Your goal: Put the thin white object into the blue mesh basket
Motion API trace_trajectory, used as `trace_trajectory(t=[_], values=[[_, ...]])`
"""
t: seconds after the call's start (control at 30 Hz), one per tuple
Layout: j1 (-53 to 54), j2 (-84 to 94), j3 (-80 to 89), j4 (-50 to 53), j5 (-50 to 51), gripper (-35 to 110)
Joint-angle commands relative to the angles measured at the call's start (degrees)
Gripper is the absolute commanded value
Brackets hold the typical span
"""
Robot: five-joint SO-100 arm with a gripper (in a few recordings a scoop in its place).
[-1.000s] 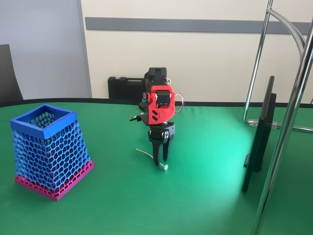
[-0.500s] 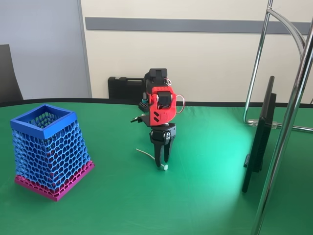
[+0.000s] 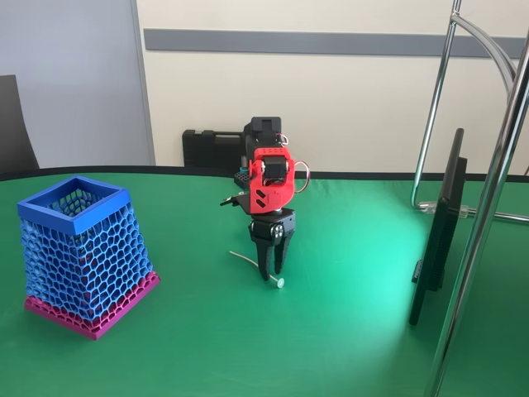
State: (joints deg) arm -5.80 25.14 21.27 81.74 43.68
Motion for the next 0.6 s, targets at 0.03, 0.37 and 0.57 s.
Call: trace_trajectory(t=[0.03, 0.37, 0.57], values=[[0.4, 0.7, -1.6, 0.4, 1.2, 18], [0.4, 0.7, -1.4, 0.4, 1.4, 14], [0.9, 0.7, -1.3, 0.4, 1.9, 11]])
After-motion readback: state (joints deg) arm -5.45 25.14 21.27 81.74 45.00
